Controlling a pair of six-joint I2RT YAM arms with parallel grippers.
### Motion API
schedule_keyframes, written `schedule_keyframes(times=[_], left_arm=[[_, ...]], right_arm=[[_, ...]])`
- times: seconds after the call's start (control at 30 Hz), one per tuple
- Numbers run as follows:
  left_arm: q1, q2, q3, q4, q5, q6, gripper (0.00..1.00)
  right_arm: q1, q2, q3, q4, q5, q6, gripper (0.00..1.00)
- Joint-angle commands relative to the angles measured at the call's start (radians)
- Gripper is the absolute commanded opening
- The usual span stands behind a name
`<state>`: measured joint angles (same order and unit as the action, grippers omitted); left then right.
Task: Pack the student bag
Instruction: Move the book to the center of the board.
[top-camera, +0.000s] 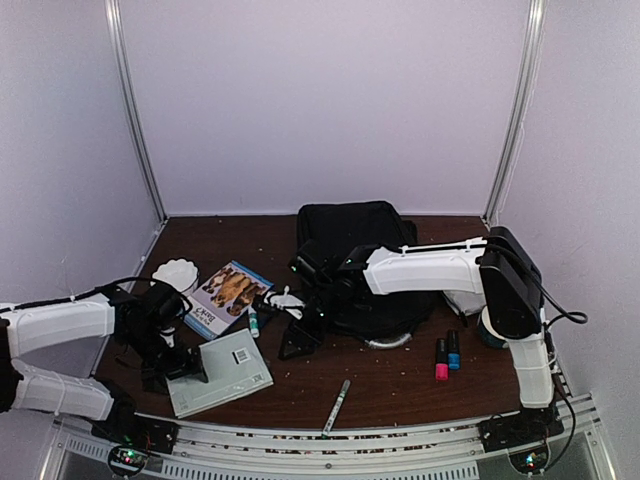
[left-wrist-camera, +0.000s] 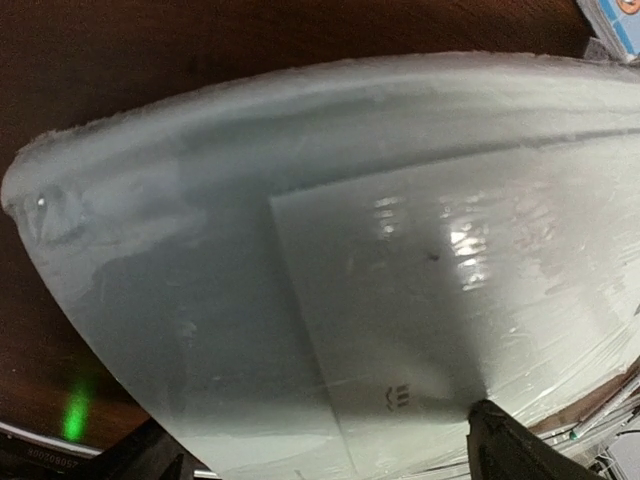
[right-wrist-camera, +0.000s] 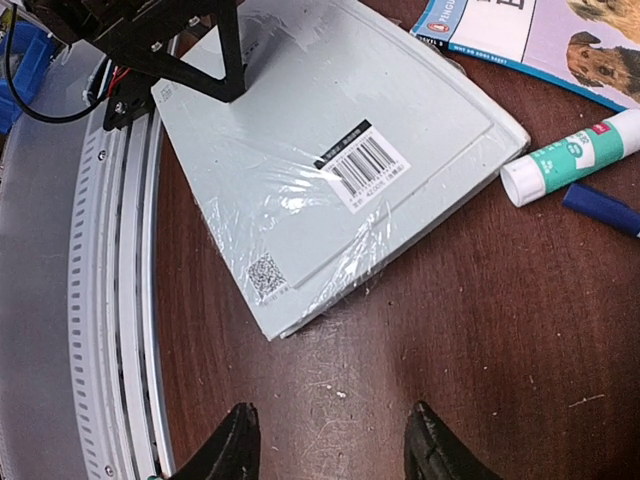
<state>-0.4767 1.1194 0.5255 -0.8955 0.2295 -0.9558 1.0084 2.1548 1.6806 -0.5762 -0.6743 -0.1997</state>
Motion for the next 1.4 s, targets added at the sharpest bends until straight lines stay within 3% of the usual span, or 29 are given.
schedule_keyframes(times=[0.0, 0.3, 0.53, 0.73, 0.9, 0.97, 1.2, 1.37], left_arm=[[0.004, 0.046, 0.024, 0.132, 0.059, 0.024, 0.95], [-0.130, 0.184, 0.122, 0.266, 0.109, 0.049, 0.90], [-0.258, 0.341, 0.234, 0.265, 0.149, 0.182, 0.87], [-0.258, 0.282, 0.386, 0.044, 0.124, 0.355, 0.89], [-0.237, 0.366, 0.595, -0.137, -0.001, 0.546, 0.91], [-0.213, 0.399, 0.628, -0.126, -0.019, 0.579, 0.90], [-0.080, 0.478, 0.649, 0.084, 0.120, 0.690, 0.82], [-0.049, 0.604, 0.682, 0.129, 0.128, 0.738, 0.81]], right_arm=[[-0.008, 0.008, -0.016, -0.015, 0.011, -0.013, 0.50], [-0.033, -0.012, -0.051, -0.048, 0.019, -0.056, 0.51], [-0.033, -0.078, -0.129, -0.078, 0.106, -0.156, 0.57], [-0.034, -0.139, -0.166, -0.140, 0.240, -0.211, 0.57], [-0.034, -0.159, -0.186, -0.185, 0.309, -0.230, 0.57], [-0.033, -0.168, -0.199, -0.185, 0.315, -0.221, 0.57], [-0.031, -0.211, -0.267, -0.110, 0.363, -0.186, 0.56], [-0.025, -0.152, -0.201, -0.151, 0.369, -0.229, 0.56]])
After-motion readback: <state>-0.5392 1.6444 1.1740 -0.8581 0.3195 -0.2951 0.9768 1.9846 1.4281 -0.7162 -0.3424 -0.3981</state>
